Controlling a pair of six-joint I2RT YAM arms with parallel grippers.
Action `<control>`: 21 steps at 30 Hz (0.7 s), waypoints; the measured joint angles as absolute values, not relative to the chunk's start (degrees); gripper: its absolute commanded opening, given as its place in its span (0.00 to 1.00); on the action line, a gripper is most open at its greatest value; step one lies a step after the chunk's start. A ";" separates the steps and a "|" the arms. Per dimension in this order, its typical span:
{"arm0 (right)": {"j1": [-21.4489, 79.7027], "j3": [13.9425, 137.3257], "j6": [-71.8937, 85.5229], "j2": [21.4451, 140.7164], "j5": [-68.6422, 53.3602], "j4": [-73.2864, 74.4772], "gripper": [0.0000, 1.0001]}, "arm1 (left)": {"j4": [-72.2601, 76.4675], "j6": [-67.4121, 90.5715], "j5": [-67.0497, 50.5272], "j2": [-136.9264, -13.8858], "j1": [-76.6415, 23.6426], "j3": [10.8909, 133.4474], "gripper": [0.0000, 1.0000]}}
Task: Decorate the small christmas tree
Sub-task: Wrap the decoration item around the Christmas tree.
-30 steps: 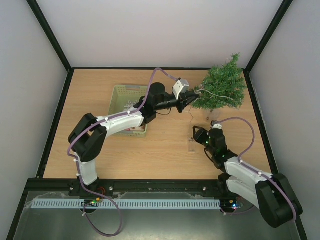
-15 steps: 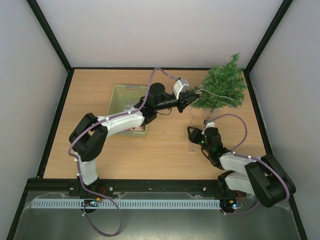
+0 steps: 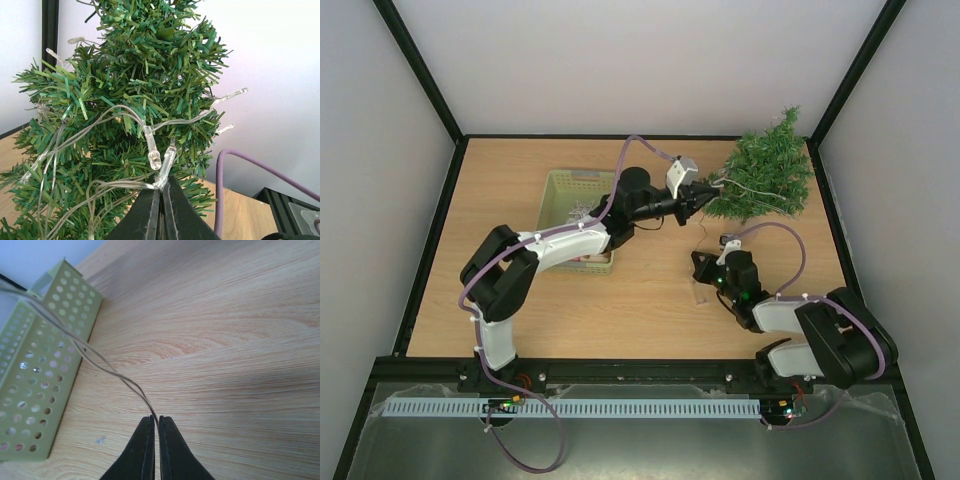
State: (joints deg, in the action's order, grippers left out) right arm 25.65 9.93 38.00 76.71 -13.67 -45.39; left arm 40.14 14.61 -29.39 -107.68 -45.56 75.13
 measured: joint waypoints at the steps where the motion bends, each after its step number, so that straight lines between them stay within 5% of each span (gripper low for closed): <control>1: 25.65 9.93 38.06 76.53 -13.91 -45.50 0.02 | 40.21 14.72 -29.36 -107.68 -45.54 75.13 0.12; 4: 25.65 9.23 38.98 73.89 -14.74 -45.32 0.02 | 40.18 15.35 -29.30 -107.68 -45.32 75.13 0.31; 9: 25.87 7.94 39.48 61.60 -15.29 -41.39 0.02 | 36.69 16.23 -28.23 -106.78 -43.75 74.89 0.44; 21: 26.24 15.40 37.39 41.30 -14.50 -16.27 0.02 | 26.22 8.88 -26.65 -91.79 -40.47 69.19 0.47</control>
State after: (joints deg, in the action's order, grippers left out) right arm 26.24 15.40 37.39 41.30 -14.50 -16.27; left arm 26.22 8.88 -26.65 -91.79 -40.47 69.19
